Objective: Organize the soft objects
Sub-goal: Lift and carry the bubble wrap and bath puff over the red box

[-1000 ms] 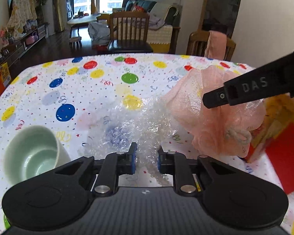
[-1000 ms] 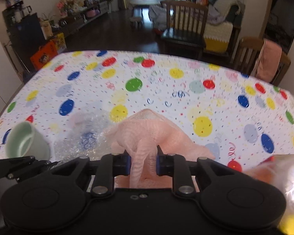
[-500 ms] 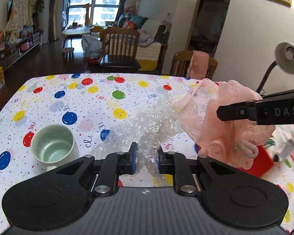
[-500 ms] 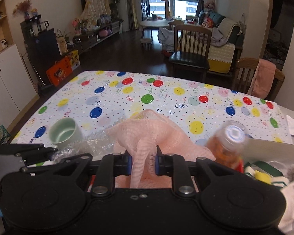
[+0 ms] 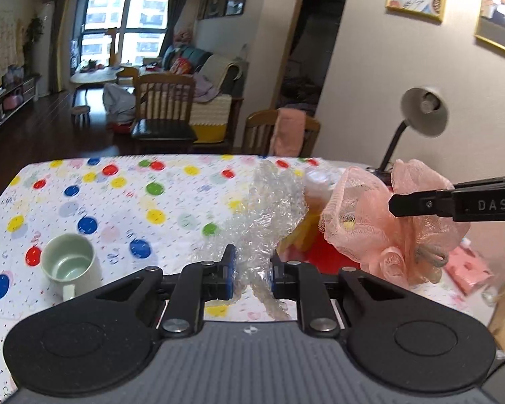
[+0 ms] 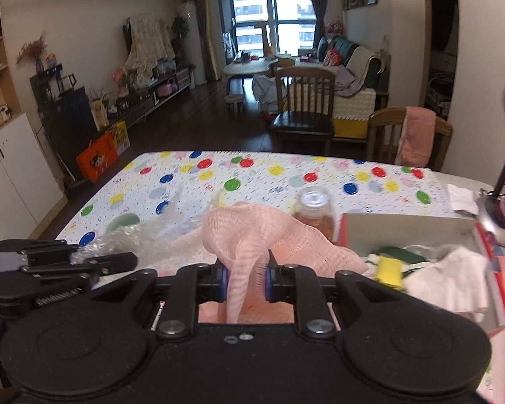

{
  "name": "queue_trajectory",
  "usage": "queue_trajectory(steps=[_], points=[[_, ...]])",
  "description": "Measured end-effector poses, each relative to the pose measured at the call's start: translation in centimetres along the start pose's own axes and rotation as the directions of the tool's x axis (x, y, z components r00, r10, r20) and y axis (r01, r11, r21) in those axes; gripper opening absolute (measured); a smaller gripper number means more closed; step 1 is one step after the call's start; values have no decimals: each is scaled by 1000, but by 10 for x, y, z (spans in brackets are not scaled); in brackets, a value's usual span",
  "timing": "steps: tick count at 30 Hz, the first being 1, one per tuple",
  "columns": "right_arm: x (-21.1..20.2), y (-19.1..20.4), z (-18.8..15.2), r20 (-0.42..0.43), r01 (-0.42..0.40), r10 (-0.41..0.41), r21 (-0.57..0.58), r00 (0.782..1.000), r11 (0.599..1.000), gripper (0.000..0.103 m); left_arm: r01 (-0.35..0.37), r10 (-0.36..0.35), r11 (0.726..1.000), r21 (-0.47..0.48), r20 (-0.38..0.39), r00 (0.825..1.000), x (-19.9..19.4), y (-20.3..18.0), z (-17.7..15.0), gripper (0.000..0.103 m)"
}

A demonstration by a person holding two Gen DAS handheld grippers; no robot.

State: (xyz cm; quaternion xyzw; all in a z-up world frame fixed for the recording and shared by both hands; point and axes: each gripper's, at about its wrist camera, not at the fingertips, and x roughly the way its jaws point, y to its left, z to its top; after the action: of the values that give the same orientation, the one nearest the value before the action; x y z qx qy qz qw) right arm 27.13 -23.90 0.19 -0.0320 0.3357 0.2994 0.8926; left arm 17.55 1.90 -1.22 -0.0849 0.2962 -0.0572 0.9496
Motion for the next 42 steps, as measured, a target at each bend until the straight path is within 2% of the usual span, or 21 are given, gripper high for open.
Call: queue_trajectory(steps=[8,19,27,36,42], points=[[-39,-69,2,60,58,-63,73,996,996,17,111,-111,994,-2,11,994,-2,-46,26,17],[-49,-171,-6,54,149,-160,169,986,974,17,230,-229,973,12,-37,973,44,-127,59,17],[-40,-221,-12,45,189,-204,218,978,957,17,242,-239,967,74,-47,970,88,-173,78,17],[-21,-252,-12,26,212,-226,254,974,944,17,182,-177,975,127,-45,983,153,-199,90,17],[8,-275,-14,-9,215,-222,299,975,930,17,160,-149,976,147,-83,985,197,-209,79,17]])
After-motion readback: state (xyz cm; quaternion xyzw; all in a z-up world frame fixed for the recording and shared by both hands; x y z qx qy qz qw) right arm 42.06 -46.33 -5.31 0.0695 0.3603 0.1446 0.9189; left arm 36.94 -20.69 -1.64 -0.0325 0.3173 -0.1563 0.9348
